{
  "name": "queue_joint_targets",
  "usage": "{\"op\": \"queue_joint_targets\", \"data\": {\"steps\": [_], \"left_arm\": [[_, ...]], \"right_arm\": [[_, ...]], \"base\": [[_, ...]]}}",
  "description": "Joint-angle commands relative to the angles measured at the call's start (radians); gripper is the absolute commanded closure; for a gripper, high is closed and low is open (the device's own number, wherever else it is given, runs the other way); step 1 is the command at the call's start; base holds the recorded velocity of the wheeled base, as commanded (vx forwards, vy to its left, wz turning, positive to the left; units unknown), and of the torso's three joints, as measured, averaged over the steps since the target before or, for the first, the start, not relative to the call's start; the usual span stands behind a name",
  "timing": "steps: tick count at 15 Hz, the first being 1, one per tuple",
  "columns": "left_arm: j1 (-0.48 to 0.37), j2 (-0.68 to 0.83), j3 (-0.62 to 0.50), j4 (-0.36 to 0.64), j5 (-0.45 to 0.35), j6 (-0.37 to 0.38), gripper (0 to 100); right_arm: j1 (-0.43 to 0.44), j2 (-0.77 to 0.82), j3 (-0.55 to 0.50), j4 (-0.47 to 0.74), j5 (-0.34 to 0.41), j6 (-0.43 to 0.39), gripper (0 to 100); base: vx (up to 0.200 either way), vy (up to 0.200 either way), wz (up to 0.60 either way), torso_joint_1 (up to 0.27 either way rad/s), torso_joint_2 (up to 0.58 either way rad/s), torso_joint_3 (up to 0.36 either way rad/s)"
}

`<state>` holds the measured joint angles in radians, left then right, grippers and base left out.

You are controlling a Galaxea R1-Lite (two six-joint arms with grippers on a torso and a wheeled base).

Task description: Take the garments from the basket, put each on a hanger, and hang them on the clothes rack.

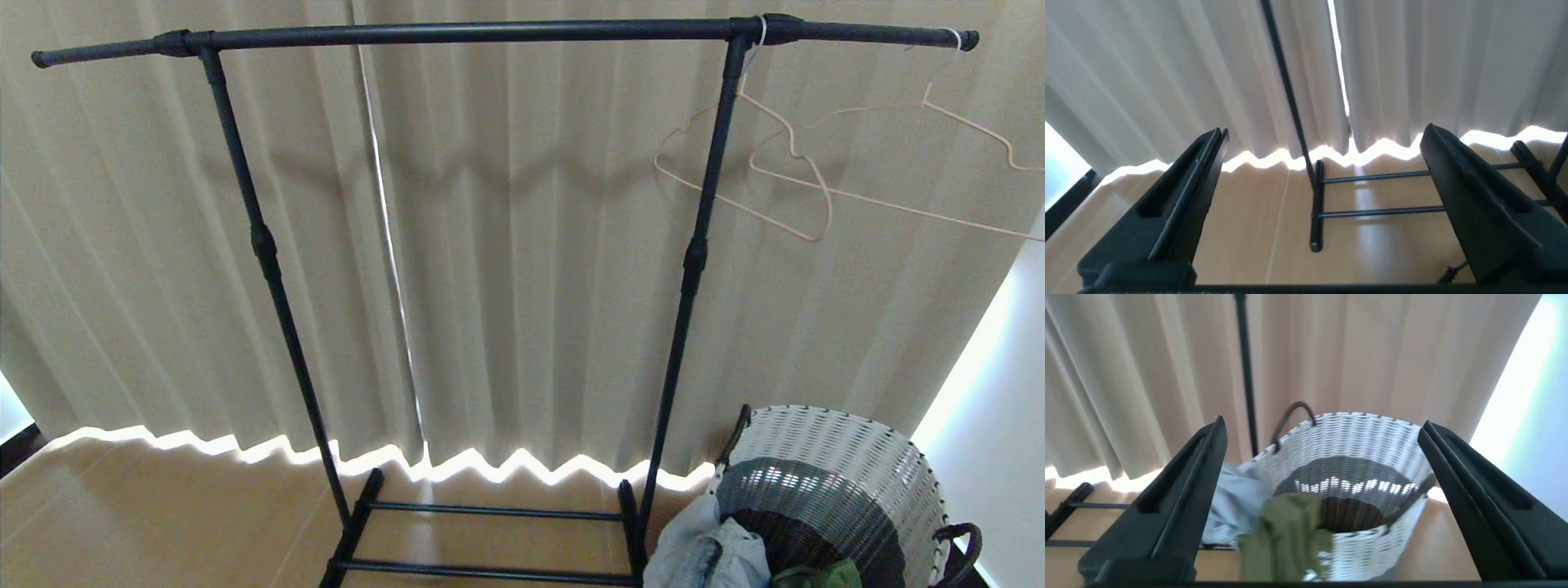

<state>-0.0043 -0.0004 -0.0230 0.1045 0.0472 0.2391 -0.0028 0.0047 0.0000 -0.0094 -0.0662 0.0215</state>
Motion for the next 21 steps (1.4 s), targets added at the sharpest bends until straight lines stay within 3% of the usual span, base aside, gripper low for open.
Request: {"op": "queue_joint_targets", "data": {"steps": [1, 15, 21], "left_arm": [[0.000, 0.000, 0.000, 0.000, 0.000, 0.000, 0], [0.000, 0.000, 0.000, 0.000, 0.002, -0.004, 0], [0.000, 0.000, 0.000, 0.000, 0.002, -0.003, 0]], "right_arm": [[0.000, 0.000, 0.000, 0.000, 0.000, 0.000, 0], [0.000, 0.001, 0.000, 0.000, -0.001, 0.008, 0], [0.000, 0.000, 0.000, 0.000, -0.001, 0.006, 0]], "base": [[0.000, 0.000, 0.00, 0.000, 0.00, 0.000], [0.000, 0.000, 0.00, 0.000, 0.00, 0.000], [0.000, 0.000, 0.00, -0.073, 0.20, 0.092]]}}
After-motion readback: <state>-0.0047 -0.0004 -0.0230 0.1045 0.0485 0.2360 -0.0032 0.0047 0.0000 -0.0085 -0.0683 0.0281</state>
